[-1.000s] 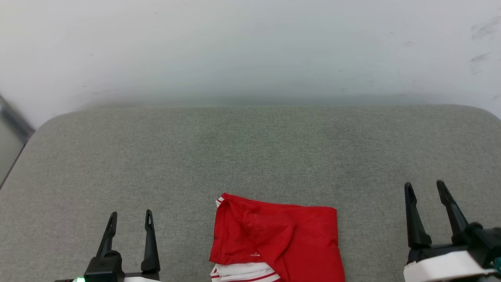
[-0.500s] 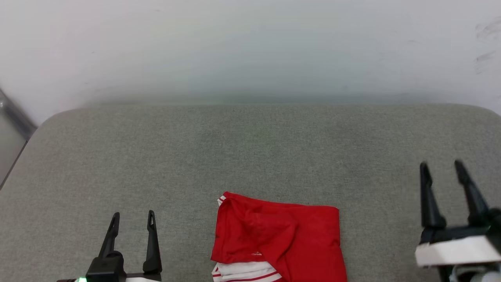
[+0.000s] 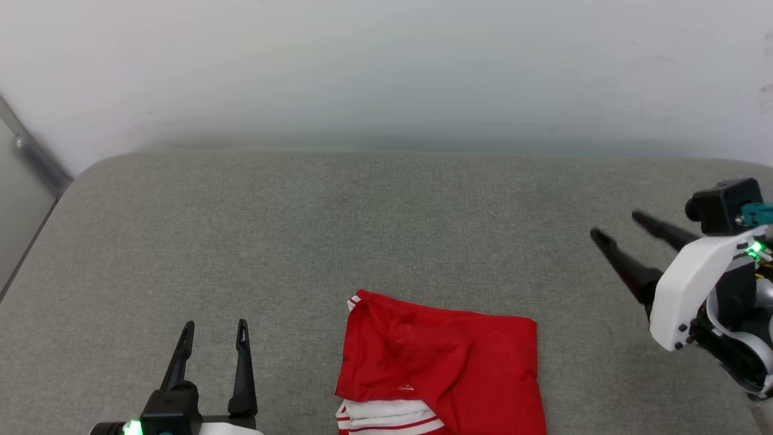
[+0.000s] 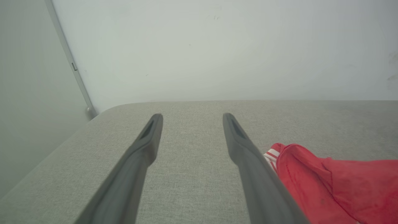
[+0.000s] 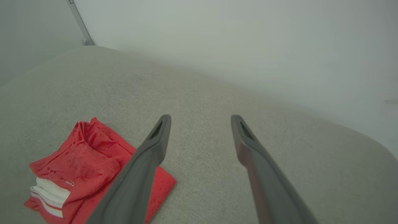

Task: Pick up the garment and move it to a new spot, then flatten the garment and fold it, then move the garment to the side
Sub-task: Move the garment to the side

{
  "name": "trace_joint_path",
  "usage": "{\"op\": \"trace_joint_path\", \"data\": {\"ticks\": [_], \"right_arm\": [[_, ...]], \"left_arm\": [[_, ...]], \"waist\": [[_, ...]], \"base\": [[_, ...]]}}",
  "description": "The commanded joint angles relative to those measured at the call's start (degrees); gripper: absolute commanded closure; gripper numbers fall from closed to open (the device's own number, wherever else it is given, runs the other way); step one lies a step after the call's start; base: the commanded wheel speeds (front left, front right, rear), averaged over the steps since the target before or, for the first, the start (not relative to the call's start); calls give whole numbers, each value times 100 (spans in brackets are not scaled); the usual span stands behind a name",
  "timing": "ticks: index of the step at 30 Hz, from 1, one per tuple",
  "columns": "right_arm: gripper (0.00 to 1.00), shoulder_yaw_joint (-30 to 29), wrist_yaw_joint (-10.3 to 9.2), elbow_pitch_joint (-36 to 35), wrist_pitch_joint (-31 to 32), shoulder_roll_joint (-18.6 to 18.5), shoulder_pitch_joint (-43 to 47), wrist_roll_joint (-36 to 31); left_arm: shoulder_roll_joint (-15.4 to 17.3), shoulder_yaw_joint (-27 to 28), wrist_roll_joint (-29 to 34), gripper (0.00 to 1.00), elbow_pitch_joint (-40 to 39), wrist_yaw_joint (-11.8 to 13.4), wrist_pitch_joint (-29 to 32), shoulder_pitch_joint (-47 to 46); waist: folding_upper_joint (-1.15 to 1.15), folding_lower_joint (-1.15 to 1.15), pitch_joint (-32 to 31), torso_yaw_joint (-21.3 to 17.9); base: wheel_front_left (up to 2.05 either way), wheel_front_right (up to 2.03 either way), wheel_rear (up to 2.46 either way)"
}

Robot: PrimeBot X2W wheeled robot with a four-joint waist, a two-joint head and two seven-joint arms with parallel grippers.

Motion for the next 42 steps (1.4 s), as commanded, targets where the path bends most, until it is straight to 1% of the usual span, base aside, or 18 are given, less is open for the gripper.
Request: {"op": "trace_joint_path", "data": {"ticks": [1, 4, 7, 9, 12, 16, 23, 28, 32, 33, 34, 38, 42], "right_arm": [[0, 50, -2, 20, 286, -92, -73, 213], [0, 188, -2, 141, 1382, -272, -22, 1021], [0, 114, -2, 332, 2152, -262, 133, 1668], [0, 117, -2, 424, 2441, -246, 194, 1883], [0, 133, -2, 645, 2673, -111, 338, 2151], [0, 180, -2, 931, 2748, 94, 364, 2392], [0, 384, -2, 1504, 2415, 538, 265, 2554], [0, 811, -6, 1851, 2326, 652, 398, 2529], [0, 1067, -8, 2014, 2100, 650, 388, 2495], [52, 1107, -9, 2026, 2010, 631, 355, 2477], [100, 1154, -9, 2031, 1955, 616, 326, 2516], [100, 1333, -6, 1833, 1673, 437, 113, 2590], [100, 1558, -2, 1510, 1402, 132, -195, 2555]], "left_arm": [[-3, -1, 27, 0, -10, -3, -14, -67], [-9, -33, 23, 0, -39, -8, -14, -126], [-13, -76, 13, 0, -49, -23, -13, -189], [-15, -97, 6, 0, -58, -35, -13, -278], [-18, -138, 2, 0, -75, -53, -13, -400], [-23, -190, 5, 0, -84, -73, -13, -586], [-28, -266, 12, 0, -55, -102, -13, -870], [-31, -333, 4, 0, -26, -119, -13, -1013], [-34, -351, -16, 0, -12, -80, -13, -1077], [-34, -357, -21, 0, -10, -70, -13, -1073], [-34, -359, -28, 0, -1, -62, -13, -1066], [-34, -345, -40, 0, 49, -44, -13, -950], [-35, -330, -47, 0, 69, -29, -13, -831]], "waist": [[0, 0, 33, 20], [0, 0, 144, 69], [0, 0, 292, 140], [0, 0, 405, 201], [0, 0, 582, 305], [0, 0, 824, 441], [0, 0, 1172, 661], [0, 0, 1328, 811], [0, 0, 1373, 878], [0, 0, 1373, 888], [0, 0, 1360, 892], [0, 0, 1200, 863], [0, 0, 901, 772]], "base": [[0, 0, 0], [0, 0, 0], [0, 0, 0], [0, 0, 0], [0, 0, 0], [0, 0, 0], [0, 0, 0], [0, 0, 0], [0, 0, 0], [0, 0, 0], [0, 0, 0], [0, 0, 0], [0, 0, 0]]}}
